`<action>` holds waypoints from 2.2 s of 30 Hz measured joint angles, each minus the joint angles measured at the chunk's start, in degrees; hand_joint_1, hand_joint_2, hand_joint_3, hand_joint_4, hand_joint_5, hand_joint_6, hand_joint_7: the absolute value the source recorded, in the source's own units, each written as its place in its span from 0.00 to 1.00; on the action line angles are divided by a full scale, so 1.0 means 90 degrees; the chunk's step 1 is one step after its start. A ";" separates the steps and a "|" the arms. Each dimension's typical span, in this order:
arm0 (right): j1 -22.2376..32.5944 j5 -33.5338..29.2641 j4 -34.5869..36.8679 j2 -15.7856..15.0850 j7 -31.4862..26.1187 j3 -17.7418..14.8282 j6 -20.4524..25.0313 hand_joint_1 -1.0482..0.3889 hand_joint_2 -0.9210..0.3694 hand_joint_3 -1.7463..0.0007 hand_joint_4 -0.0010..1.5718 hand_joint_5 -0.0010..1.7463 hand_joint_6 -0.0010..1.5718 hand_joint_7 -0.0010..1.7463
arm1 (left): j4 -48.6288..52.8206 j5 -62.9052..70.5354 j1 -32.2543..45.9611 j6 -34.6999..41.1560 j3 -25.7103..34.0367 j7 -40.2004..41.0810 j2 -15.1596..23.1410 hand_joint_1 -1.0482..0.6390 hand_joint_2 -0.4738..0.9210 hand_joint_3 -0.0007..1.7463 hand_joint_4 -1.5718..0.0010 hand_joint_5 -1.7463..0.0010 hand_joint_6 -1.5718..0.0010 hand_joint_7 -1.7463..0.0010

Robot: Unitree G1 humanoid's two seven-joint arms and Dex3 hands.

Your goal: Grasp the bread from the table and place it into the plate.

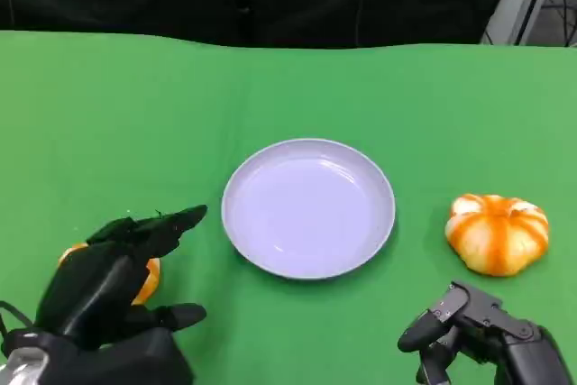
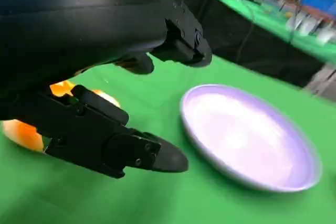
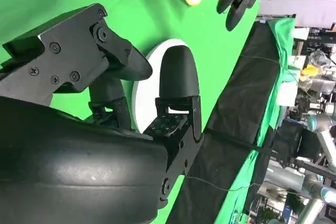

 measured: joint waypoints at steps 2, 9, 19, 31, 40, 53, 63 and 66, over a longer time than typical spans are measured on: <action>-0.0001 0.0000 0.0003 0.0018 -0.0018 0.0006 0.0001 0.71 0.32 0.33 0.39 0.94 0.44 0.77 | -0.0125 0.0765 -0.0104 0.0561 -0.0255 -0.0008 0.0132 0.25 1.00 0.11 0.99 0.83 0.86 1.00; 0.0014 -0.0043 -0.0031 0.0041 -0.0075 0.0075 0.0079 0.71 0.31 0.33 0.39 0.94 0.44 0.76 | -0.0283 0.2206 -0.0757 0.2313 -0.0943 -0.0792 0.0290 0.25 1.00 0.08 0.98 0.86 0.87 0.99; 0.0026 -0.0030 -0.0073 0.0001 -0.0087 0.0085 0.0120 0.72 0.31 0.33 0.39 0.94 0.43 0.76 | 0.1257 0.2830 -0.1855 0.3538 -0.1841 -0.1282 0.0280 0.25 1.00 0.02 0.94 0.86 0.82 0.99; 0.0026 -0.0029 -0.0085 0.0014 -0.0089 0.0107 0.0152 0.72 0.31 0.34 0.39 0.94 0.44 0.76 | 0.2481 0.2480 -0.2457 0.3878 -0.2401 -0.1344 0.0268 0.24 1.00 0.01 0.84 0.80 0.74 0.97; -0.0016 -0.0032 -0.0077 0.0014 -0.0092 0.0112 0.0152 0.70 0.31 0.34 0.39 0.94 0.44 0.76 | 0.2183 0.1627 -0.2054 0.3189 -0.2066 0.0073 0.0407 0.43 1.00 0.14 0.48 0.00 0.61 0.12; -0.0091 -0.0005 0.0003 0.0029 -0.0107 0.0110 0.0149 0.71 0.31 0.34 0.40 0.93 0.45 0.75 | 0.2048 0.0991 -0.1362 0.0567 -0.1650 0.3728 0.0634 0.50 0.70 0.59 0.46 0.00 0.59 0.00; -0.0112 -0.0017 0.0050 0.0053 -0.0123 0.0125 0.0148 0.71 0.30 0.35 0.40 0.93 0.45 0.75 | 0.2172 0.0967 -0.1511 -0.0828 -0.1645 0.4627 0.0765 0.50 0.62 0.74 0.44 0.00 0.55 0.06; -0.0113 -0.0018 0.0049 0.0069 -0.0149 0.0126 0.0149 0.71 0.30 0.35 0.40 0.93 0.45 0.74 | 0.2131 0.0965 -0.1669 -0.1001 -0.1651 0.4626 0.0760 0.51 0.60 0.78 0.44 0.00 0.54 0.08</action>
